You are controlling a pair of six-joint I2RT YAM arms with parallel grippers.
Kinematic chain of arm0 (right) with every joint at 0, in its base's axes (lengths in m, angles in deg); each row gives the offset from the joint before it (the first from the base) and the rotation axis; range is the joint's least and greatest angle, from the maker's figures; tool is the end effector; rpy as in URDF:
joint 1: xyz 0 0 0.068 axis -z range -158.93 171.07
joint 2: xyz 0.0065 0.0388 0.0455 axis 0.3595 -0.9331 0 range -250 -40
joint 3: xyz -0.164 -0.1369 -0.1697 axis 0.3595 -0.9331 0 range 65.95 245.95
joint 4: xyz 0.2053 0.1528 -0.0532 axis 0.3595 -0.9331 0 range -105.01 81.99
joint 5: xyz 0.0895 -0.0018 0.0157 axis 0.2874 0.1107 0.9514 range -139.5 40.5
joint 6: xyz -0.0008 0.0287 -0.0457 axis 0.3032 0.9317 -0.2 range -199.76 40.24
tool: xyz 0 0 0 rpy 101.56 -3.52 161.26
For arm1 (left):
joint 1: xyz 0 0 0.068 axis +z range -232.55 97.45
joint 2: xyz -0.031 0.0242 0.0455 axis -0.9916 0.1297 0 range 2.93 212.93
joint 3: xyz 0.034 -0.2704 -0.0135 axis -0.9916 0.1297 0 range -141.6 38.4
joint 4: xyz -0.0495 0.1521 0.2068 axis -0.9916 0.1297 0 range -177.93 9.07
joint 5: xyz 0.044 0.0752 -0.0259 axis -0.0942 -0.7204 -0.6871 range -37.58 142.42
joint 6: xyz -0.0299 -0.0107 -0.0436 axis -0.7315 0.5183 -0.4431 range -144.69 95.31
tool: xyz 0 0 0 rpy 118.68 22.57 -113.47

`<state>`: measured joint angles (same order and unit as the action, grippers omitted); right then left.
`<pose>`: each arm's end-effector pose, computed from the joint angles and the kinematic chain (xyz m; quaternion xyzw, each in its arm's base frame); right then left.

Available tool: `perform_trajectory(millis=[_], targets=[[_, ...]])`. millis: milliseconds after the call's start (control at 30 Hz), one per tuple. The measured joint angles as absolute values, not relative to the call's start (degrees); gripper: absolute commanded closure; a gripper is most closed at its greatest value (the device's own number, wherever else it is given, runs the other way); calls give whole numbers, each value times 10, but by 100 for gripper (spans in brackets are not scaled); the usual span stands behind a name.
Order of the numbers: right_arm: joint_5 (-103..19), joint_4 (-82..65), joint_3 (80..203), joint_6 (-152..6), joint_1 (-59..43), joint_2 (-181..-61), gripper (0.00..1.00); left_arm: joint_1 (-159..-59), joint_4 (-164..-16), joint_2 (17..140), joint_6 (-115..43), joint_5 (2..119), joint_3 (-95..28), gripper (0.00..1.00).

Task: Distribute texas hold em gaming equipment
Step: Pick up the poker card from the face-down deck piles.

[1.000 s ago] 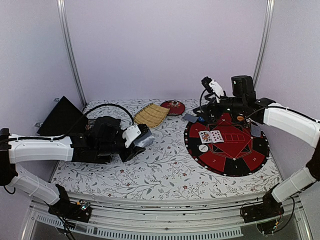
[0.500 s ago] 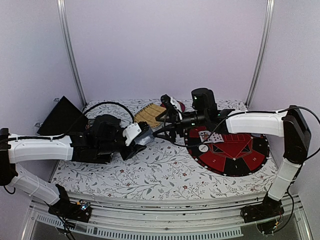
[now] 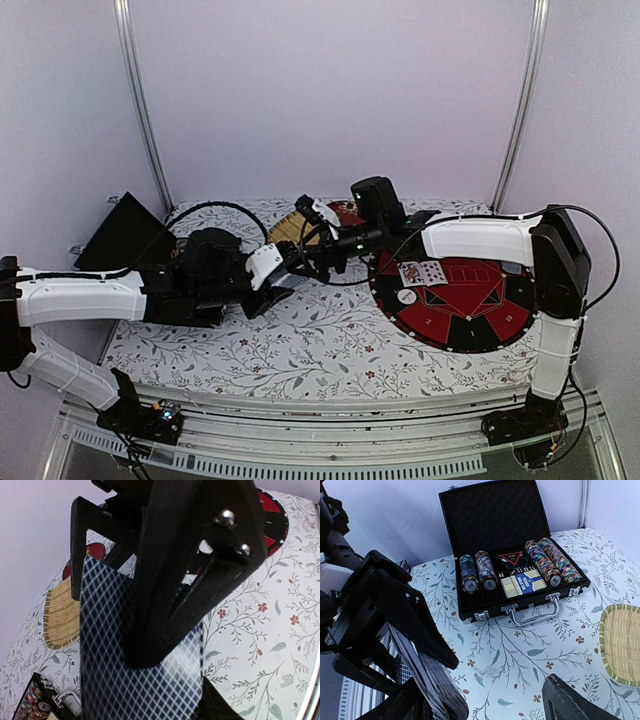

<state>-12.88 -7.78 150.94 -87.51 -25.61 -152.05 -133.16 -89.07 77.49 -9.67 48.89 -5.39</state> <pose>0.2975 0.3464 0.2539 -0.5162 0.6440 0.4180 0.3796 0.1833 -0.2197 0.2401 0.4552 0.7345 -0.1283 0.4867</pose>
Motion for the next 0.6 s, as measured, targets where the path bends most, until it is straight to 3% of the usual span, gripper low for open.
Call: perform_trajectory(millis=[367,600], targets=[[-156,-123,1516,-914,-257,-1517,34,-1332,-888,775,-96,487,-54,56],[-158,-154,1516,-931,-257,-1500,56,-1332,-889,775,-96,484,-53,56]])
